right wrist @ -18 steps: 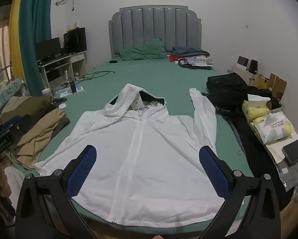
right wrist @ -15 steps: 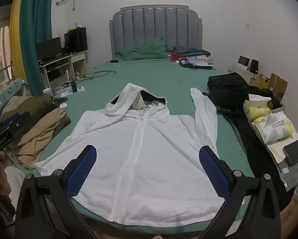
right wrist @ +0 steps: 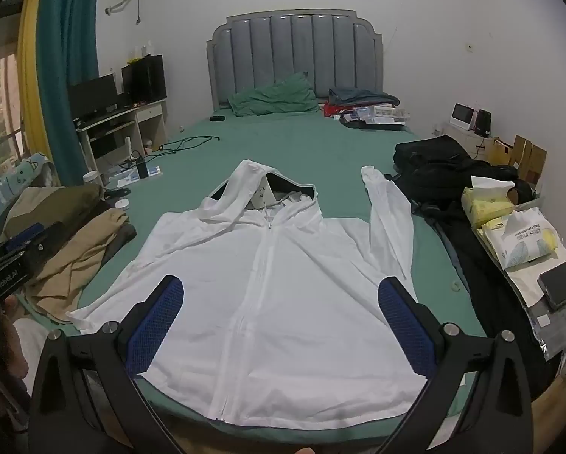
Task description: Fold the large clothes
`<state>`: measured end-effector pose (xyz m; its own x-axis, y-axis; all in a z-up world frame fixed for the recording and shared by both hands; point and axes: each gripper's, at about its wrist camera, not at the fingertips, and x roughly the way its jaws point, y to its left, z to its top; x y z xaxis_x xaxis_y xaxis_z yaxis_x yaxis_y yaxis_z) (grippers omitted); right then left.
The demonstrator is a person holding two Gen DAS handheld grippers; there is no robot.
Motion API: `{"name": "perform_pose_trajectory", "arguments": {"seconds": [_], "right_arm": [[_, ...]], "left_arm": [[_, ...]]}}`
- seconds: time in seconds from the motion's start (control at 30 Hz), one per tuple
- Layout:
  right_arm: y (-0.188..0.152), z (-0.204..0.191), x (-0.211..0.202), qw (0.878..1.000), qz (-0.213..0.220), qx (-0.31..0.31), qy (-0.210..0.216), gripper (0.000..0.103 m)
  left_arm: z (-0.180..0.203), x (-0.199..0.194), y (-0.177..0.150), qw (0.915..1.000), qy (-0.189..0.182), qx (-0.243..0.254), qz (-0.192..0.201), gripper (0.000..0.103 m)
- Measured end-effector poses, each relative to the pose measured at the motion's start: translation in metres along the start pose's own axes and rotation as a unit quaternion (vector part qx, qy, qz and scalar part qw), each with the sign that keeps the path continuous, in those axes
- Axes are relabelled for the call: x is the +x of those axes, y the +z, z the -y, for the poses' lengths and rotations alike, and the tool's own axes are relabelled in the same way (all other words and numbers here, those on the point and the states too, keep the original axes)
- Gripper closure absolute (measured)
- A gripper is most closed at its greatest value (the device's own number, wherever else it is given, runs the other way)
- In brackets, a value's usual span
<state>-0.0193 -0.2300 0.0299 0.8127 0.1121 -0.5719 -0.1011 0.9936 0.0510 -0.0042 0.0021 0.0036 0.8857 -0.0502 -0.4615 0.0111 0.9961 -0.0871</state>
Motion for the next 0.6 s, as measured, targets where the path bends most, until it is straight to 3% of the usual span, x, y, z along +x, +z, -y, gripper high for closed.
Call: {"name": "perform_pose_trajectory", "arguments": {"seconds": [0.3, 0.6], "right_arm": [[0.0035, 0.0014, -0.0067, 1.000, 0.006, 0.001, -0.001, 0.002], [0.0042, 0.0048, -0.0073, 1.000, 0.007, 0.001, -0.001, 0.002]], "left_arm": [[0.0034, -0.0010, -0.0025, 0.9999, 0.000, 0.011, -0.012, 0.035], [0.0002, -0.0060, -0.0005, 0.9999, -0.011, -0.011, -0.003, 0.035]]}}
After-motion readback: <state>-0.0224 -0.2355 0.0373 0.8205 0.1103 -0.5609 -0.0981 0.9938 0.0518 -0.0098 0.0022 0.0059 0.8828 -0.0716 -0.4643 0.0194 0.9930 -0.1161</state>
